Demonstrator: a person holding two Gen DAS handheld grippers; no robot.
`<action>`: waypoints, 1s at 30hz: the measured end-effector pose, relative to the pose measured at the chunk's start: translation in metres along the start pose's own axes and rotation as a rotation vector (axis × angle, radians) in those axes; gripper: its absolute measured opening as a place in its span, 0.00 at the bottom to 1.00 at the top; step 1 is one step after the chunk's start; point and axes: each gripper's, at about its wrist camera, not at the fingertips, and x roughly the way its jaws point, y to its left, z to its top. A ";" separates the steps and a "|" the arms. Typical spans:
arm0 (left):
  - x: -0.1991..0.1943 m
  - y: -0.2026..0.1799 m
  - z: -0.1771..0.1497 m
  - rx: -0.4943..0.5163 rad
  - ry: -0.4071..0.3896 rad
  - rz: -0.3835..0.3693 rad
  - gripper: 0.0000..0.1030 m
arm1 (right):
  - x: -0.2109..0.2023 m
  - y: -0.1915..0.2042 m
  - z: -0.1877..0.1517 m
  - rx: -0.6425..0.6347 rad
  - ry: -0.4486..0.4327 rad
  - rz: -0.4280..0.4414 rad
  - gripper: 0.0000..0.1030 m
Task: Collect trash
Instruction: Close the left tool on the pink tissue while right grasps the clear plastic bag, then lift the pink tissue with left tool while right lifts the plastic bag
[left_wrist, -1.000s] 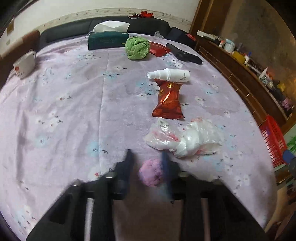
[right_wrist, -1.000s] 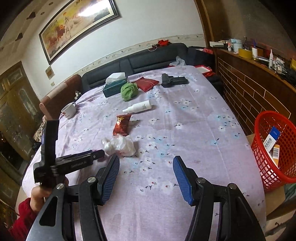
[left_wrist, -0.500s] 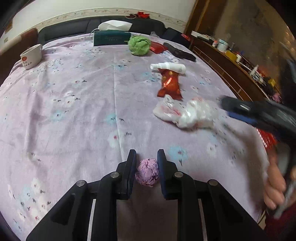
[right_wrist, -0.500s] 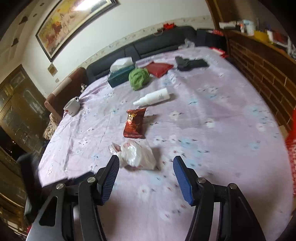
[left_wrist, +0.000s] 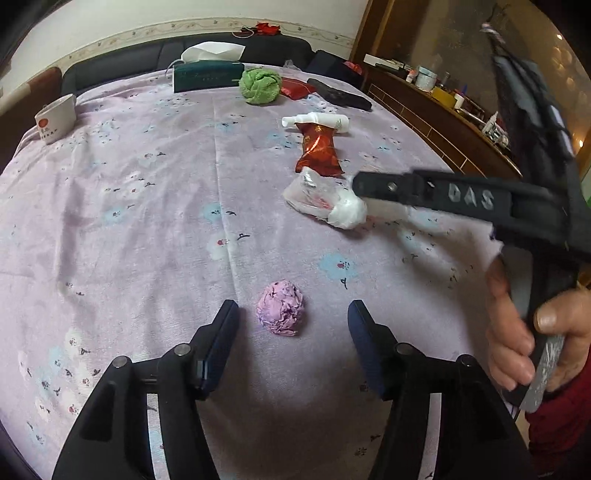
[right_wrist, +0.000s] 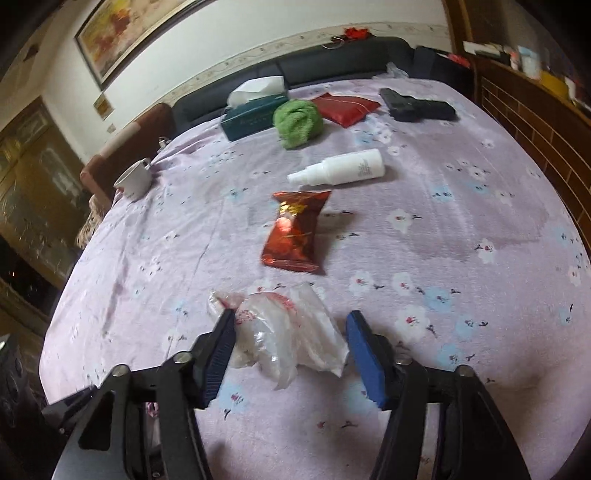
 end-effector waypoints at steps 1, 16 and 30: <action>0.000 0.001 0.000 -0.005 -0.003 0.006 0.55 | -0.002 0.003 -0.001 -0.015 -0.004 -0.002 0.44; -0.011 0.007 -0.001 -0.066 -0.104 0.144 0.23 | -0.019 0.004 -0.028 -0.018 -0.143 0.098 0.31; -0.009 0.014 0.000 -0.101 -0.101 0.084 0.23 | -0.019 -0.008 -0.025 0.009 -0.159 0.100 0.31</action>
